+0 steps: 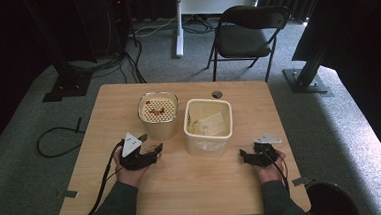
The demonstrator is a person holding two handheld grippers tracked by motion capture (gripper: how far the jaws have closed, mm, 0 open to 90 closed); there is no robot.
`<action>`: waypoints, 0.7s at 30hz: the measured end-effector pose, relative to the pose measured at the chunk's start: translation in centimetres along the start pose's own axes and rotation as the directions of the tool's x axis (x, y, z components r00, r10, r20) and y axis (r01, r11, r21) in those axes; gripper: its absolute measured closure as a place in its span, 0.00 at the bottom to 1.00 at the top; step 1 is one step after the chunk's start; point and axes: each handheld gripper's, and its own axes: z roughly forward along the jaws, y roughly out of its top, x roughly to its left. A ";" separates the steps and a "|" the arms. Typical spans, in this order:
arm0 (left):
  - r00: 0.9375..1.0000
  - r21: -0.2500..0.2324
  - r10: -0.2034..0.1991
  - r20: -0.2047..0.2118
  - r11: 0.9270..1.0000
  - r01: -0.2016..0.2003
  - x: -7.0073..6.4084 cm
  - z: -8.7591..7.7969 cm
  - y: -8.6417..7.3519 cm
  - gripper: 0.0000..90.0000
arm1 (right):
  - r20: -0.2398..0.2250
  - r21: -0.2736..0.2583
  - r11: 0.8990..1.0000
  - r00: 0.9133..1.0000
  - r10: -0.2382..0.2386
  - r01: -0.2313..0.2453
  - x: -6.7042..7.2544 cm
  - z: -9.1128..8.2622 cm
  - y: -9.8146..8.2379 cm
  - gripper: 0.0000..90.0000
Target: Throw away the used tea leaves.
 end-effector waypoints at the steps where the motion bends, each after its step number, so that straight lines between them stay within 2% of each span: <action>1: 1.000 -0.003 -0.009 -0.012 1.000 0.009 0.4 -0.2 0.0 0.32 | 0.000 0.000 1.000 1.000 0.000 0.000 0.0 0.0 0.0 0.31; 3: 1.000 -0.009 -0.022 -0.023 1.000 0.021 0.8 -0.4 0.1 0.32 | 0.000 0.000 1.000 1.000 0.000 0.000 0.0 0.0 0.0 0.31; 4: 0.998 -0.015 -0.039 -0.042 0.999 0.039 1.6 -0.8 0.1 0.32 | 0.000 0.000 1.000 1.000 0.000 0.000 0.0 0.0 0.0 0.31; 7: 0.996 -0.025 -0.053 -0.066 0.998 0.052 2.5 -1.3 0.1 0.32 | 0.000 0.000 1.000 1.000 0.000 0.000 0.0 0.0 0.0 0.31; 15: 0.990 -0.040 -0.068 -0.120 0.997 0.064 4.5 -2.6 0.4 0.32 | 0.000 0.000 1.000 1.000 -0.001 0.001 0.1 0.0 0.0 0.31; 21: 0.988 -0.046 -0.070 -0.140 0.997 0.064 5.4 -3.3 0.8 0.32 | 0.000 0.000 1.000 1.000 0.000 0.000 0.1 0.0 0.0 0.31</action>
